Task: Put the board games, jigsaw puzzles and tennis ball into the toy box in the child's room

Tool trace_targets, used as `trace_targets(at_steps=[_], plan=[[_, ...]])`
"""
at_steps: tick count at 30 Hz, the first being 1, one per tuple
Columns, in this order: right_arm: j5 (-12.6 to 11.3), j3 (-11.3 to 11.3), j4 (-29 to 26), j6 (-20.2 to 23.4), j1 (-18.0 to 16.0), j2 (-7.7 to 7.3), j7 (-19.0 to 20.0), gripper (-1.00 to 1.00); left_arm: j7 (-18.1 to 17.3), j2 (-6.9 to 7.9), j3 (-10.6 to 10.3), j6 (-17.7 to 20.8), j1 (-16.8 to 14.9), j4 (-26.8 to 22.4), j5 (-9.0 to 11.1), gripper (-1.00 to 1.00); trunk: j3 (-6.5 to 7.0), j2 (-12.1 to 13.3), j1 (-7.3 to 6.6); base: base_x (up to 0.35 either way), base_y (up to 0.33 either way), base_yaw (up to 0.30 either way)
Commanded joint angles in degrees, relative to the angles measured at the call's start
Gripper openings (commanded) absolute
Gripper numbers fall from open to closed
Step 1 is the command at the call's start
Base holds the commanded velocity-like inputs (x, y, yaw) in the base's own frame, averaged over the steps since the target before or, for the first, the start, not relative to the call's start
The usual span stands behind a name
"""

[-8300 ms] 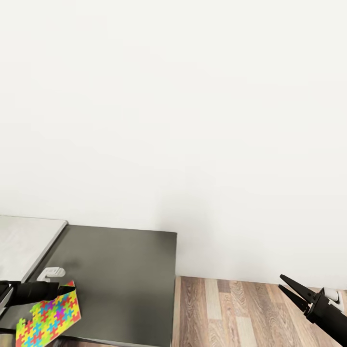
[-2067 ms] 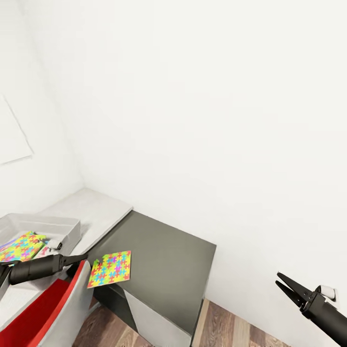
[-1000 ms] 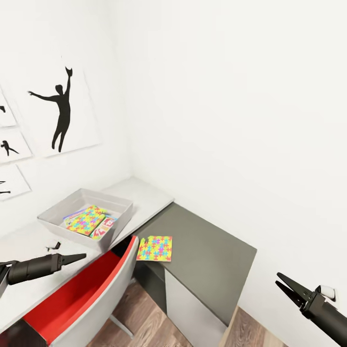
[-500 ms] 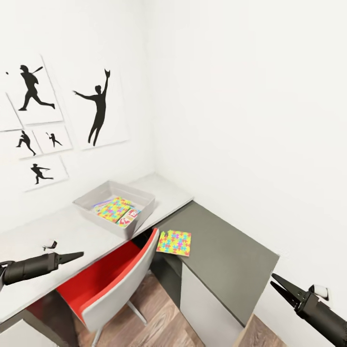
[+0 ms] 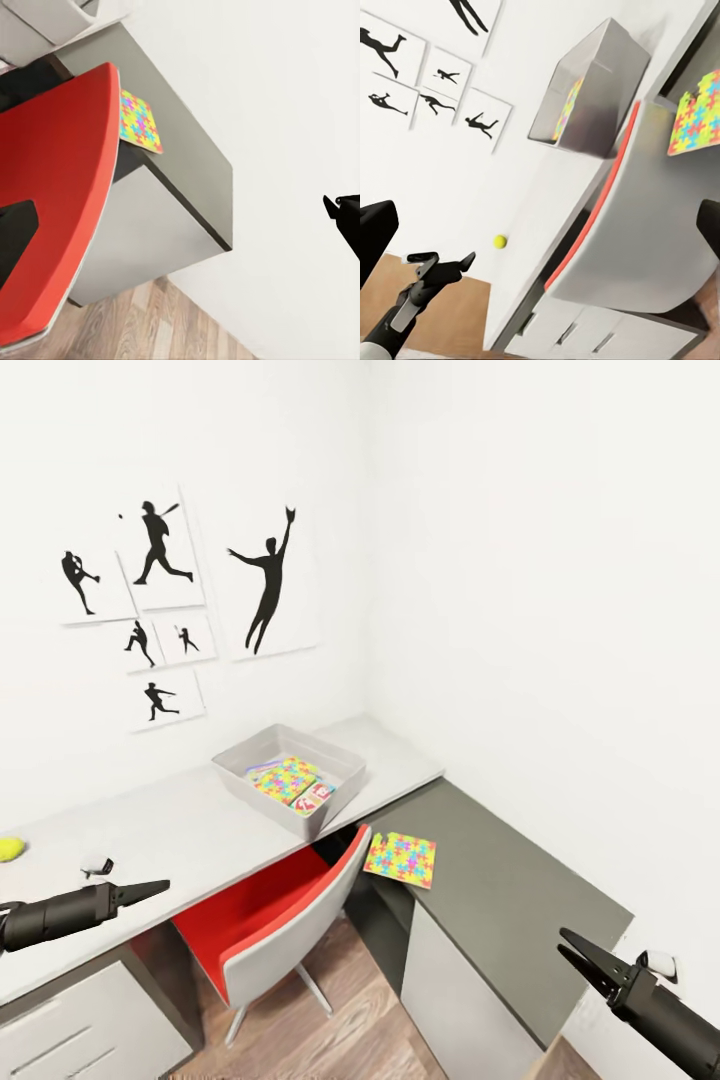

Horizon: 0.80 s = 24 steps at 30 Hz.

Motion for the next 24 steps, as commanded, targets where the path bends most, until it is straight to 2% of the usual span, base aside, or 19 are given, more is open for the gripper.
trace_targets(at_steps=[1, 11, 24], plan=[[-0.13, -0.03, -0.04, 0.27, 0.0, -0.01, 0.02, 1.0, -0.23, 0.0, 0.0, 0.61, -0.06, 0.02, -0.05, 1.0, -0.11, -0.12, 0.03, -0.011, 0.0, 0.292], [-0.13, 0.0, -0.05, 0.24, 0.0, -0.01, 0.0, 1.0, -0.23, 0.0, 0.24, 0.71, -0.06, 0.1, -0.05, 1.0, -0.11, -0.12, 0.03, -0.003, 0.014, 0.292], [-0.13, 0.0, -0.05, 0.27, 0.0, -0.01, 0.0, 1.0, -0.23, 0.0, 0.29, 1.04, -0.06, 0.1, -0.05, 1.0, -0.11, -0.12, 0.03, 0.0, 0.168, 0.292]])
